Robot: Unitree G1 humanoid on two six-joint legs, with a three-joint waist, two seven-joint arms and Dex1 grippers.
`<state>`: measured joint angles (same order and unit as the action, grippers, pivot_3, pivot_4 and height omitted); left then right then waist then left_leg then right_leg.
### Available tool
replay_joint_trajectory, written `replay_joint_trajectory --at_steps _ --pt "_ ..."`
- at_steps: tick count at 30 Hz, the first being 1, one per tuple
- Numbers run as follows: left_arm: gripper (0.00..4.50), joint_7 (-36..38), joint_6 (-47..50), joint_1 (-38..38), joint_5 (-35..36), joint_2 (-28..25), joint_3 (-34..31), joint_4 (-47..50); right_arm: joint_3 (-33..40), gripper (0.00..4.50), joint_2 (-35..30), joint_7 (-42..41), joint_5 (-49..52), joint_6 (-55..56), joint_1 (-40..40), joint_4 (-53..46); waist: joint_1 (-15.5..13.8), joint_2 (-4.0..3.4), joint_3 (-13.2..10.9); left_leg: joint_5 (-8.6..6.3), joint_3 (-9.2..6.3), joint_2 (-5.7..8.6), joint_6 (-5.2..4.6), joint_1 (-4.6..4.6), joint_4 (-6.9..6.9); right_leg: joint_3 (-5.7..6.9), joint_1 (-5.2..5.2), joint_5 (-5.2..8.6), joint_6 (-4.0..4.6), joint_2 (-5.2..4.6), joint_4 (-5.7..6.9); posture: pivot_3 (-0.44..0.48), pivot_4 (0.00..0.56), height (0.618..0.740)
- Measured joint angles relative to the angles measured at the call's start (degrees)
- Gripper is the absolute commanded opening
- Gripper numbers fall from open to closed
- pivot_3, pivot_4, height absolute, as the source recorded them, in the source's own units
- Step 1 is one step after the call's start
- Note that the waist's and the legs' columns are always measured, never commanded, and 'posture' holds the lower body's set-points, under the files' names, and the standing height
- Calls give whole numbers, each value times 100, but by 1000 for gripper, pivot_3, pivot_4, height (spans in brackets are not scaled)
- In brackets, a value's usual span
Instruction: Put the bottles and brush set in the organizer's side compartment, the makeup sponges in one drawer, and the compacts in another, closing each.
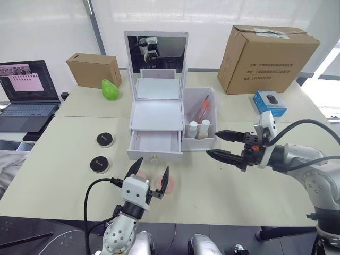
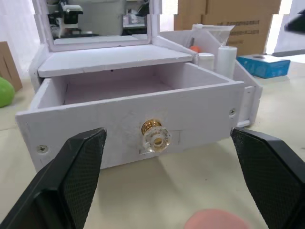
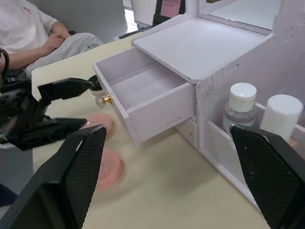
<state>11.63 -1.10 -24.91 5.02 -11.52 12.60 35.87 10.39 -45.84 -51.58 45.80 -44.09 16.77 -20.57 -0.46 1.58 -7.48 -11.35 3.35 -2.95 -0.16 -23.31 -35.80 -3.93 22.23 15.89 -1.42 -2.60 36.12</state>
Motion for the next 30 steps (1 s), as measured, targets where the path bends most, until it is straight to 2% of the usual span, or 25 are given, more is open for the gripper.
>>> replay_joint_trajectory --at_steps 4,5,6,8,12,16,20,25,30 --pt "4481 889 515 -625 1540 -945 -990 537 441 4500 -289 -284 3 61 -350 177 23 -7 -4 -2 0 -5 -3 5 3 3 -1 19 15 -1 3 0 150 740" --pt "4481 1332 702 -819 2173 -1392 -1554 505 642 4500 -372 -440 30 114 -569 227 13 -5 -5 -2 2 -8 -3 7 3 11 0 41 21 4 6 0 150 740" --pt "4481 1847 903 -1004 2746 -1956 -2334 202 910 4500 -511 -626 17 228 -888 352 -4 -7 -5 -2 0 -11 -3 14 6 19 0 55 22 5 8 0 150 740" --pt "4481 2460 1181 -1105 3229 -2594 -3458 -685 1320 4500 -644 -852 -126 429 -1288 696 3 -18 -10 -2 1 -8 -3 26 4 29 4 67 27 4 10 0 150 740" --pt "4481 3872 1161 -326 3547 -3622 -4676 -2960 1770 4500 -664 -1192 -556 1049 -2041 1271 -9 -12 -17 -4 3 -9 0 40 6 31 9 75 35 -4 -1 0 150 740" --pt "4481 4825 912 708 3243 -4519 -4800 -5016 1906 4500 -675 -1380 -1237 1933 -2642 1913 -18 -5 -16 -22 20 -1 29 45 29 40 24 78 32 -57 -5 0 150 740" --pt "4481 5364 482 1647 2862 -4899 -4814 -6496 2142 4500 -657 -1471 -1498 2466 -2909 2371 24 -13 -13 -20 50 9 26 48 54 26 6 57 45 -86 -6 0 150 740" --pt "4481 5818 229 2294 2530 -5021 -4699 -7421 2309 4500 -530 -1469 -1527 2670 -3082 2386 115 6 -6 -20 54 0 25 66 87 34 2 39 12 -79 1 0 150 740" --pt "4481 6063 228 2484 2410 -5023 -4639 -7538 2314 4500 -341 -1398 -1503 2667 -3094 2185 146 6 -5 -19 55 -3 24 72 96 34 4 29 10 -75 8 0 150 740"
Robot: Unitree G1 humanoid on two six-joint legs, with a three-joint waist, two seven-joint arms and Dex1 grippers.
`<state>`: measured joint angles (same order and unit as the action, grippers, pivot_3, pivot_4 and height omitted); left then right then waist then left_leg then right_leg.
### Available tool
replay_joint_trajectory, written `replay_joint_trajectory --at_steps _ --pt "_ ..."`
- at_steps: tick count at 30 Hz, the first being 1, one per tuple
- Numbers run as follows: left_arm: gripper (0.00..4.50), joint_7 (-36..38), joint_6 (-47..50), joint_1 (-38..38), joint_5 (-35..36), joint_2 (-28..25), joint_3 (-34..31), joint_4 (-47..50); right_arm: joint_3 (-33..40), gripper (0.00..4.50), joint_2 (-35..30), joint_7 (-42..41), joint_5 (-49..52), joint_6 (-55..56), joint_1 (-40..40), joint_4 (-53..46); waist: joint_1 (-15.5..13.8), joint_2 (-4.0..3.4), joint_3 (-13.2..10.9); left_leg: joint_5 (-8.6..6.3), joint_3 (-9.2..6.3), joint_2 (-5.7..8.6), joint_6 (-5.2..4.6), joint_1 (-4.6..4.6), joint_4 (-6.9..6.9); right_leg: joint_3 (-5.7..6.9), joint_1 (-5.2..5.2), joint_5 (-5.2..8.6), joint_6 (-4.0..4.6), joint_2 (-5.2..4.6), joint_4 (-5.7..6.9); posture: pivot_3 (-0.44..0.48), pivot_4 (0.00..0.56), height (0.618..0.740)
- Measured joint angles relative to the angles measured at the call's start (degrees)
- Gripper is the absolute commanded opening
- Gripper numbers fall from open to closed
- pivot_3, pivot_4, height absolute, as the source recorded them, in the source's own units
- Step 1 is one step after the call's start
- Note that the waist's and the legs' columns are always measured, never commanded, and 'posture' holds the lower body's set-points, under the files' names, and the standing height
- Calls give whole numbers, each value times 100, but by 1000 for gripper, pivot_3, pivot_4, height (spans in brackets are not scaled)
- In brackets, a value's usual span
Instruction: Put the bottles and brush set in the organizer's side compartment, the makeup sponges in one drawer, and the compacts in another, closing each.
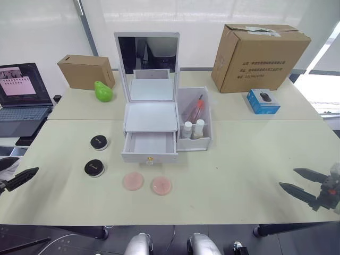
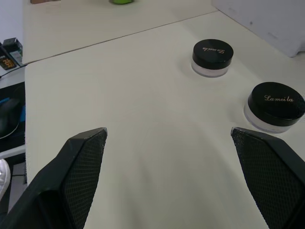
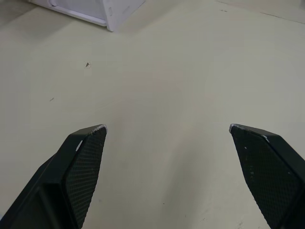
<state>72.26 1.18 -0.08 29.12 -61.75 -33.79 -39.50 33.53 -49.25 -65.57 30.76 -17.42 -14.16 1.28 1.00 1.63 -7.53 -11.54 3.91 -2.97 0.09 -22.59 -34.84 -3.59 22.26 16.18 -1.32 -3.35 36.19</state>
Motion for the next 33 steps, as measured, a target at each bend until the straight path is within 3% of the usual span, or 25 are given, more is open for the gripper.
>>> replay_joint_trajectory --at_steps 5,9,14,19,24,30,33 --pt "4481 60 205 -500 64 222 -117 794 -55 4500 70 165 234 -215 255 -410 9 -5 0 0 1 -1 1 7 1 -7 -5 -3 4 -10 1 0 150 740" --pt "4481 -335 1038 -1727 575 1134 -252 3104 -322 4500 97 412 763 -770 728 -1278 26 -5 -1 0 -1 -7 0 6 0 -20 -6 -4 1 -15 2 0 150 740" --pt "4481 -1407 2038 -2859 1294 2233 -52 6100 -910 4500 115 838 1593 -1654 1569 -2234 -32 22 -2 0 -12 -3 1 3 -5 -18 -14 -6 -4 -10 -1 0 150 740" --pt "4481 -2922 2343 -3007 969 3268 1467 8070 -2025 4500 355 1183 1996 -2266 2893 -2682 -90 12 -1 14 -17 14 -24 -19 -34 -24 -12 -18 -23 1 -5 0 150 740" --pt "4481 -3723 2575 -2488 88 3232 2673 8553 -2693 4500 493 1067 1999 -2439 3658 -2693 -127 12 0 16 -22 16 -26 -24 -45 -24 -10 -19 -21 15 -6 0 150 740" --pt "4481 -3597 3022 -1515 -211 2585 3367 8225 -3126 4500 709 915 1940 -2435 3929 -2647 -105 7 1 16 -23 14 -26 -24 -45 -24 -6 -20 -18 21 -4 0 150 740" --pt "4481 -3522 3043 -1003 -435 2538 3814 7977 -3224 4500 760 893 1918 -2434 4024 -2655 -101 7 1 16 -24 14 -26 -25 -45 -23 -7 -21 -18 22 -5 0 150 740"
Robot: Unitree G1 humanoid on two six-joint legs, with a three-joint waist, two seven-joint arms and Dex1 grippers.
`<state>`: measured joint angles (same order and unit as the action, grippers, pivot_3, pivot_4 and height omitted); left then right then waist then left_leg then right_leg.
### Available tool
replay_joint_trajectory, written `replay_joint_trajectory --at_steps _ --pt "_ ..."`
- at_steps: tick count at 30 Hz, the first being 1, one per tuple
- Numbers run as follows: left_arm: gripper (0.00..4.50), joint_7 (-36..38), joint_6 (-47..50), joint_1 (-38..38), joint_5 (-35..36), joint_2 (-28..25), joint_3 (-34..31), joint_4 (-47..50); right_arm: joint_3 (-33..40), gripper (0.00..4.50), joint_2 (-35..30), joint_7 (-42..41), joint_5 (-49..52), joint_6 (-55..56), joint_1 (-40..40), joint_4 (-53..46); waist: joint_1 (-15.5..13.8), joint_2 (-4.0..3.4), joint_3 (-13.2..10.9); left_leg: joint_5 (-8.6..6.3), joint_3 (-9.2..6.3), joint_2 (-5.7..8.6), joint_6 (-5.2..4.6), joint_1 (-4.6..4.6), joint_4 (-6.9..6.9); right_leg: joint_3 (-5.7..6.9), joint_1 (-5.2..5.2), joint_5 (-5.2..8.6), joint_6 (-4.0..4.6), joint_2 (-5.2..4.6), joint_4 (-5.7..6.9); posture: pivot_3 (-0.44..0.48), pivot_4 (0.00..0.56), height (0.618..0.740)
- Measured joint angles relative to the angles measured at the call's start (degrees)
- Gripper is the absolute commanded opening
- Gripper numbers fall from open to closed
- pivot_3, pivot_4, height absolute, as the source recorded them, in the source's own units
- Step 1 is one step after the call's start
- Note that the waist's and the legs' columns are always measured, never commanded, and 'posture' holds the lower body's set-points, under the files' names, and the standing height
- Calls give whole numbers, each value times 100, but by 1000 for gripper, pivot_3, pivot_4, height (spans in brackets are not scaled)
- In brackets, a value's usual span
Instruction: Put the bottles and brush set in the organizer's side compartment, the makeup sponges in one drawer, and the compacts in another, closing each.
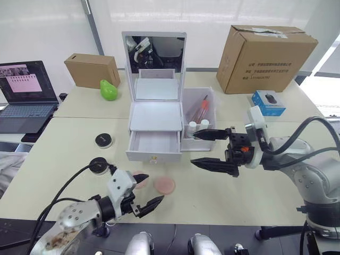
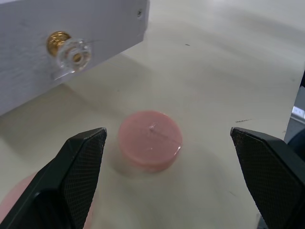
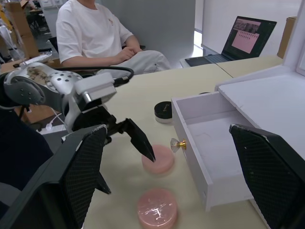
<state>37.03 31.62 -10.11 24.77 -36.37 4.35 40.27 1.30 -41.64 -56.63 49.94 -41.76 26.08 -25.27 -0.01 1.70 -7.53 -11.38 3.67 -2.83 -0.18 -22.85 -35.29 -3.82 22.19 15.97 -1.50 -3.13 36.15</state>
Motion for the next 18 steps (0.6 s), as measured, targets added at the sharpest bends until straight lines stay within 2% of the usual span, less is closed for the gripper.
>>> replay_joint_trajectory --at_steps 7,11,18 --pt "4481 -50 170 512 -663 -30 838 -540 -24 4500 37 87 6 -12 29 -77 40 0 0 0 -5 -2 0 -2 1 -1 3 0 1 6 3 0 150 740" --pt "4481 -85 75 742 -1023 -47 1027 -701 21 4500 36 224 102 -83 29 -215 45 -2 1 0 -8 -3 0 0 1 0 -1 -1 0 1 3 0 150 740" --pt "4481 -182 84 979 -1316 221 1204 -926 57 4500 33 391 297 -240 8 -355 35 -3 2 0 -10 -2 0 -1 1 0 -2 -1 0 -1 3 0 150 740"
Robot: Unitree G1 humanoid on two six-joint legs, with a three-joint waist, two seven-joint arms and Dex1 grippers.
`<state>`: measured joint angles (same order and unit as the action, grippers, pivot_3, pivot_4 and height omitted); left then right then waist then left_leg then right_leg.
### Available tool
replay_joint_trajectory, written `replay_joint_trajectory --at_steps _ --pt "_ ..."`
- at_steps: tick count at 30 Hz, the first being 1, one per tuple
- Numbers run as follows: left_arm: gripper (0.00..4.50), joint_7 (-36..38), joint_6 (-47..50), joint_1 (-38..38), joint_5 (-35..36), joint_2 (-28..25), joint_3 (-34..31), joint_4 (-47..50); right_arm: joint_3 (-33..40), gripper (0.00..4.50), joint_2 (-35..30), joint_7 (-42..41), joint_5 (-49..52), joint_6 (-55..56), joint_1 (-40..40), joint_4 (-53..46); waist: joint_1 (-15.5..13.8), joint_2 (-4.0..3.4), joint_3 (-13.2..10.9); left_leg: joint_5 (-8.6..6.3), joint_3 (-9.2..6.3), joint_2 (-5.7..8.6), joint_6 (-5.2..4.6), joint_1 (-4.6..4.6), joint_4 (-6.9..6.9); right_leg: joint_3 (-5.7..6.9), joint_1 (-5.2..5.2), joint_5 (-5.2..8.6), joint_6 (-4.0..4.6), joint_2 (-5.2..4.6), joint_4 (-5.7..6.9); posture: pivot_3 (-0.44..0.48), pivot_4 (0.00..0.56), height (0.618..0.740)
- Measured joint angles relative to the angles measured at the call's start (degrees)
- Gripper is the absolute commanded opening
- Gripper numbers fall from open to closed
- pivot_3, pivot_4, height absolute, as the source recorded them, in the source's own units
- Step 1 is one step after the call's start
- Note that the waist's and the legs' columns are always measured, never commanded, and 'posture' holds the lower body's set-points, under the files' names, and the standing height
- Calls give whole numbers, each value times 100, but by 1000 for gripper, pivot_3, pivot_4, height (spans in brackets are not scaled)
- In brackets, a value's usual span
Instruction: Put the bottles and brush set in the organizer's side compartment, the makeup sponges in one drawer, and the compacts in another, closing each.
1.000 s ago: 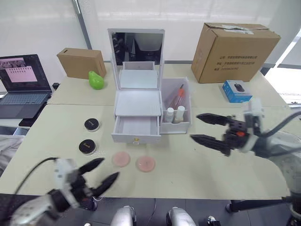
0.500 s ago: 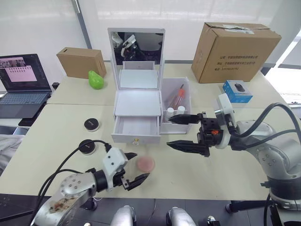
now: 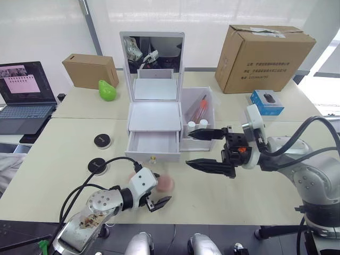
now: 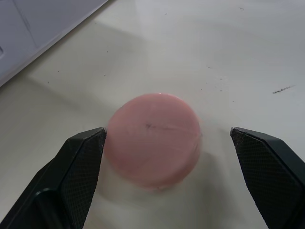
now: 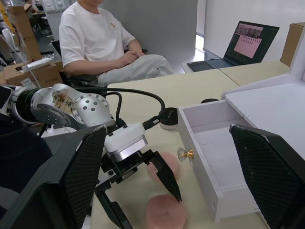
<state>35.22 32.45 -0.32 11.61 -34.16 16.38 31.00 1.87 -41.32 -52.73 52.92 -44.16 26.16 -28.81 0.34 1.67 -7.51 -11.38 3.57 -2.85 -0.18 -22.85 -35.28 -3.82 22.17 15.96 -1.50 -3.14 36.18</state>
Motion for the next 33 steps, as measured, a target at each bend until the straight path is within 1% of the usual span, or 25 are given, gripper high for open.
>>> replay_joint_trajectory --at_steps 6,9,12,19,23,26,29,33 --pt "4481 -35 325 31 46 174 -1 -144 5 4500 -10 87 21 -18 -12 -51 34 0 0 0 -2 -1 0 -1 0 0 1 0 -1 2 1 0 150 740" --pt "3895 -43 473 31 128 224 -52 -100 18 4500 -32 107 21 -19 -25 -55 34 0 0 0 -4 0 0 0 0 0 1 0 -1 3 2 0 150 740" --pt "2982 -38 528 22 179 233 -58 -61 28 4500 -32 118 21 -19 -25 -57 31 0 0 0 -4 1 0 -2 0 0 1 0 -1 2 1 0 150 740" --pt "2982 -72 509 14 193 232 -87 -32 28 4500 -34 114 15 -19 -48 -56 32 0 0 0 -5 1 0 -2 0 0 2 0 0 3 2 0 150 740" --pt "2982 -27 492 -11 261 234 -244 -27 28 4500 -33 114 8 -19 -49 -55 31 0 0 0 -5 1 0 -2 0 1 2 0 0 2 1 0 150 740" --pt "3539 63 449 -11 407 260 -311 -27 27 4500 -33 124 1 -18 -49 -53 29 0 0 0 -5 1 0 -2 0 1 2 0 -1 1 1 0 150 740" --pt "4466 207 341 -10 518 291 -310 -27 27 4500 -33 159 -4 -18 -51 -53 32 0 0 0 -5 0 0 -2 0 1 2 0 0 2 1 0 150 740" --pt "4491 311 230 101 531 294 -255 -75 30 4500 -36 179 -3 -18 -67 -53 24 0 0 0 -5 2 0 -3 0 1 1 0 0 2 1 0 150 740"
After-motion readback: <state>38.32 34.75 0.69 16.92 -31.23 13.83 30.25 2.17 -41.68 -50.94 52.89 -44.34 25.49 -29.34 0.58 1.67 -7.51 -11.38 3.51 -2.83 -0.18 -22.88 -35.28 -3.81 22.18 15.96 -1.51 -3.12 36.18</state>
